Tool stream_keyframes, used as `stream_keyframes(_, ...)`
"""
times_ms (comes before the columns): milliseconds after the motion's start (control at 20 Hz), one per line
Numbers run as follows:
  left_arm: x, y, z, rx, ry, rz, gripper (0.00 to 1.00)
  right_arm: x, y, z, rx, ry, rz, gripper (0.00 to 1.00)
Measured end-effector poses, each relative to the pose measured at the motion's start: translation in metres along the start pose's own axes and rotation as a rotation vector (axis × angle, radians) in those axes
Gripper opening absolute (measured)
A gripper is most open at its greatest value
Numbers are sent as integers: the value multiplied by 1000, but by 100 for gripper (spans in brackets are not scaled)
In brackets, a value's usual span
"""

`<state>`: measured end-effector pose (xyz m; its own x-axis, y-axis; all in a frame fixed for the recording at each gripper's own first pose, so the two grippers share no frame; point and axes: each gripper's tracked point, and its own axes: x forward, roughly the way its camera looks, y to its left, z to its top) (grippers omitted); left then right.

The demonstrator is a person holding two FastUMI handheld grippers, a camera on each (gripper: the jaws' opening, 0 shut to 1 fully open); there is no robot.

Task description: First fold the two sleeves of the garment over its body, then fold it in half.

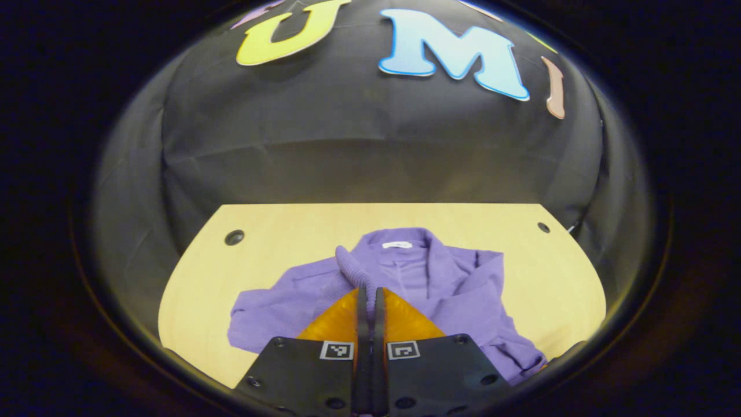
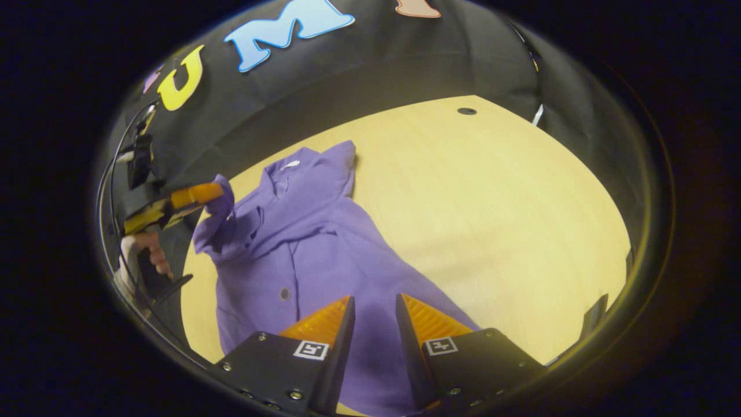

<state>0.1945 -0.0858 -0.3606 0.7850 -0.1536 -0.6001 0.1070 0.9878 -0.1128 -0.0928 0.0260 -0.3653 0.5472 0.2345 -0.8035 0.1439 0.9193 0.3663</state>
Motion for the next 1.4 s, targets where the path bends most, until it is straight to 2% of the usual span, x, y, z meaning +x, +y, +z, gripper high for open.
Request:
stream_keyframes(300, 22, -79, -4, 51, 25, -78, 7, -22, -30, -20, 2, 25, -19, 46)
stream_keyframes(550, 39, -141, -26, 119, 68, -141, 7, -28, -50, -36, -11, 51, -39, 46)
stream_keyframes(900, 57, -153, -57, 108, 137, -103, 7, -30, -59, -51, -23, 89, -32, 46)
stream_keyframes(1050, 58, -158, -61, 107, 150, -121, 9, -29, -59, -55, -60, 103, -34, 46)
stream_keyframes(1100, 56, -159, -61, 108, 149, -129, 15, -29, -59, -56, -68, 106, -34, 46)
stream_keyframes(1200, 52, -160, -56, 114, 137, -138, 70, -25, -59, -60, -76, 119, -29, 46)
stream_keyframes(1250, 50, -157, -57, 116, 133, -139, 98, -22, -57, -59, -80, 123, -33, 58)
stream_keyframes(1300, 47, -154, -58, 117, 135, -137, 98, -22, -56, -59, -83, 126, -34, 55)
stream_keyframes(1400, 35, -146, -62, 109, 145, -142, 97, -23, -52, -63, -92, 135, -33, 70)
